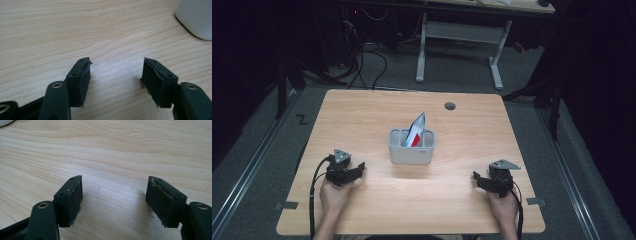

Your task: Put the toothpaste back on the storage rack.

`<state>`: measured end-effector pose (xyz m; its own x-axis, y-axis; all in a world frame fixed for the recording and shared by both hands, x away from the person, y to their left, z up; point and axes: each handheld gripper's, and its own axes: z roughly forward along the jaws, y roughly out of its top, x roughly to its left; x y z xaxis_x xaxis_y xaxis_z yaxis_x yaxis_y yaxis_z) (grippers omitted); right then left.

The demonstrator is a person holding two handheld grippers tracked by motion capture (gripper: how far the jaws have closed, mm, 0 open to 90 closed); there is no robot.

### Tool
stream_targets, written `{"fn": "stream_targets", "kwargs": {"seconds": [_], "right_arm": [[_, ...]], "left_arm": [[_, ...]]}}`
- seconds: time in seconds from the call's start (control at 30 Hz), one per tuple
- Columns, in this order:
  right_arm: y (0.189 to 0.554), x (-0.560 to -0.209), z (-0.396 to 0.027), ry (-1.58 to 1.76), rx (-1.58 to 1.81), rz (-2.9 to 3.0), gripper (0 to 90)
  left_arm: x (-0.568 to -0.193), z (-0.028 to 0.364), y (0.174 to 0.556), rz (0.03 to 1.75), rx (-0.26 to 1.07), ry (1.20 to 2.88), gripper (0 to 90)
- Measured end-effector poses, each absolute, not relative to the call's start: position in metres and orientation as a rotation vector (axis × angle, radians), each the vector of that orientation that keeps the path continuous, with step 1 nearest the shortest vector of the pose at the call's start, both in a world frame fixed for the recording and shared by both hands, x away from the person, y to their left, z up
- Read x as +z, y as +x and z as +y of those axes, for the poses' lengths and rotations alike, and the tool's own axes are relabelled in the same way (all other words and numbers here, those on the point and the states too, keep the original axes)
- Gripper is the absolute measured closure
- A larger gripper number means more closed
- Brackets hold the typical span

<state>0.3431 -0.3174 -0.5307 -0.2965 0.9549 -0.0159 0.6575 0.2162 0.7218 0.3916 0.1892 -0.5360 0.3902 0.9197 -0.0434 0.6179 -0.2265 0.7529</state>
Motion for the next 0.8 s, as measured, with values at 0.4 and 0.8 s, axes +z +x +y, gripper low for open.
{"fn": "stream_targets", "kwargs": {"seconds": [0.4, 0.8], "right_arm": [[0.3430, -0.5307, -0.3175, 1.490, 0.854, 2.033, 29.8], [0.3430, -0.5307, -0.3176, 1.489, 0.855, 2.035, 29.7]], "left_arm": [[-0.5365, 0.1826, 0.3870, 1.337, 0.582, 1.963, 31.4], [-0.5365, 0.1822, 0.3863, 1.338, 0.581, 1.964, 30.6]]}}
